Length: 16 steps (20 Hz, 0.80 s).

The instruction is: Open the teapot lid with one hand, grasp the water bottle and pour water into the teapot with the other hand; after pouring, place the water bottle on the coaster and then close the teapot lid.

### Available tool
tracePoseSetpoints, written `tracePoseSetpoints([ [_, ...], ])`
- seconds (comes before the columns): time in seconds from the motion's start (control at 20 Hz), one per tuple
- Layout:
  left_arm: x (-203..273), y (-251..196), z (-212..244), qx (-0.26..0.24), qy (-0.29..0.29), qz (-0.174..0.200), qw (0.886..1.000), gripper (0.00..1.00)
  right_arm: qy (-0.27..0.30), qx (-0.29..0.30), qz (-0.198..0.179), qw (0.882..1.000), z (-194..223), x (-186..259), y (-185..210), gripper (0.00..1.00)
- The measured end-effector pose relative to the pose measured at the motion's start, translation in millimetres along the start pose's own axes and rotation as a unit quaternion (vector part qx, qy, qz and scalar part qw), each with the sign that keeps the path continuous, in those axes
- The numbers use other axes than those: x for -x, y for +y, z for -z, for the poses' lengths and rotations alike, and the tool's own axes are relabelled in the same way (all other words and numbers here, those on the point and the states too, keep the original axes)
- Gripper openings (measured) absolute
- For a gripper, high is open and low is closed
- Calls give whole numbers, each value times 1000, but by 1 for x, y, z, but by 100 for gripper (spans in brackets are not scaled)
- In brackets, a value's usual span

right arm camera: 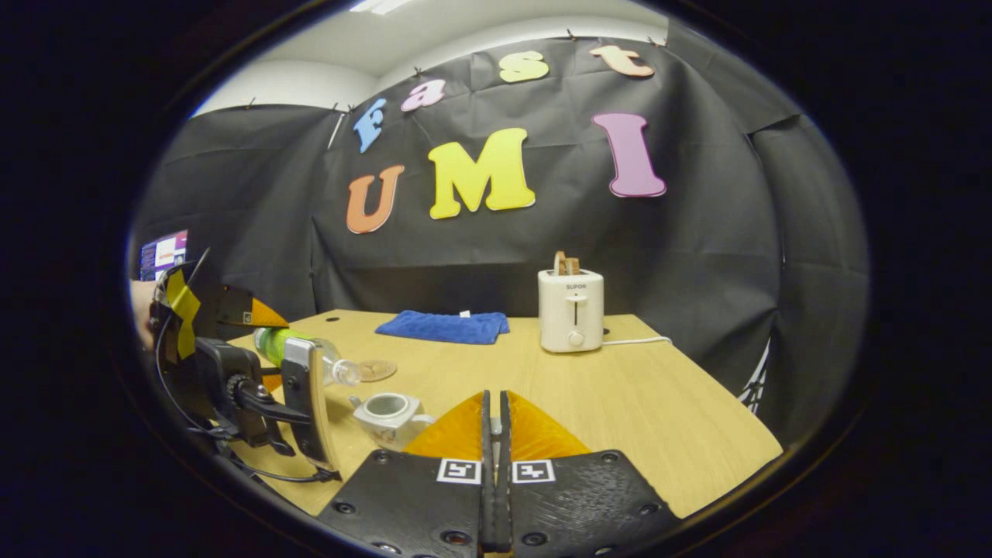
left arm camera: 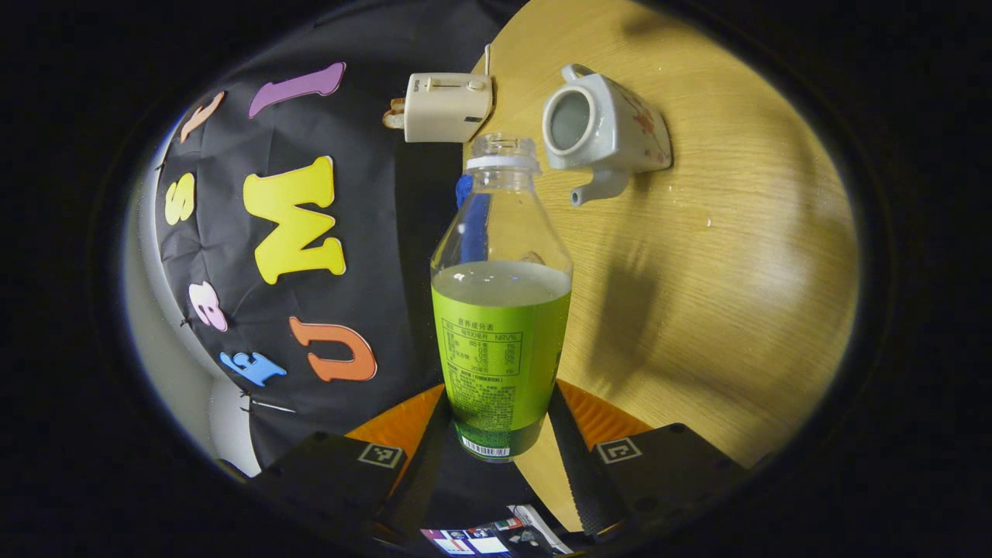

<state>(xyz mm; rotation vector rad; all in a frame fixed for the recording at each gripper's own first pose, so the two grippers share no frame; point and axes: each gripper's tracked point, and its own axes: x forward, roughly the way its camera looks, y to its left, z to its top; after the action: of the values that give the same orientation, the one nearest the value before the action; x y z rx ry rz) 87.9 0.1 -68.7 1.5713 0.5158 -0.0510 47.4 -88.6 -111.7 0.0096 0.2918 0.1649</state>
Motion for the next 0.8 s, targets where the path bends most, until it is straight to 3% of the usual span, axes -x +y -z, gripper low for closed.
tracePoseSetpoints([
  [0.8,8,39,-23,-141,16,-81,986,75,-1,-7,-1,1000,5,1,-8,0],
])
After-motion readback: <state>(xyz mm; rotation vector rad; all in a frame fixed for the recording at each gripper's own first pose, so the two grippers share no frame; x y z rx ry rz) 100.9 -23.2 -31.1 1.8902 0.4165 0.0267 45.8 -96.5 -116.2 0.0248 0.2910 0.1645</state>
